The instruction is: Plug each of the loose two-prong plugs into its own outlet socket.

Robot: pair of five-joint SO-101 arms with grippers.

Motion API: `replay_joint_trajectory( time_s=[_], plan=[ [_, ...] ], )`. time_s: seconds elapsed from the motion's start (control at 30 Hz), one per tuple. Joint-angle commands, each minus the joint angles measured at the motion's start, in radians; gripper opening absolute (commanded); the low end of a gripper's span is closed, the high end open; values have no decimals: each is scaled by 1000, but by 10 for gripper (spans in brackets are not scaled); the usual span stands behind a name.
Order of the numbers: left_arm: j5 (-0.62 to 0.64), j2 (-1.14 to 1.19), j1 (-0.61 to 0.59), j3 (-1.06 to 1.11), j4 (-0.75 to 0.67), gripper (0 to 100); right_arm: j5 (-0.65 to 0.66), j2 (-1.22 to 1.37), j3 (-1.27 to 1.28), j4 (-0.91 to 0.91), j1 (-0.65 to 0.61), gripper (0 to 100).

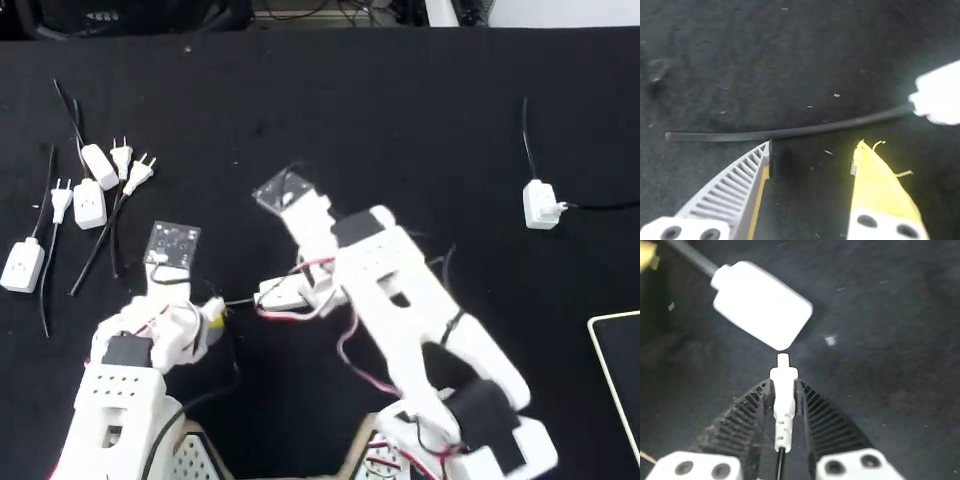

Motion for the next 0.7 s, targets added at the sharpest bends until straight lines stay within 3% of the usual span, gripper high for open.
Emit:
replay_joint_trajectory(
  time_s=[0.0, 0.2, 0.4, 0.53, 0.67],
  plan=[
    [-14, -11, 39, -5, 6, 267, 34, 65, -120, -18, 63, 10],
    [-14, -15, 45, -12, 26, 267, 35, 151, -249, 157, 89, 10],
    [-8, -15, 42, -25, 23, 267, 72, 107, -275, 362, 12, 10],
    [-6, -15, 42, -18, 0, 267, 83, 91, -177, 304, -87, 10],
    [-6, -15, 42, -21, -3, 267, 81, 91, -133, 184, -107, 10]
  ],
)
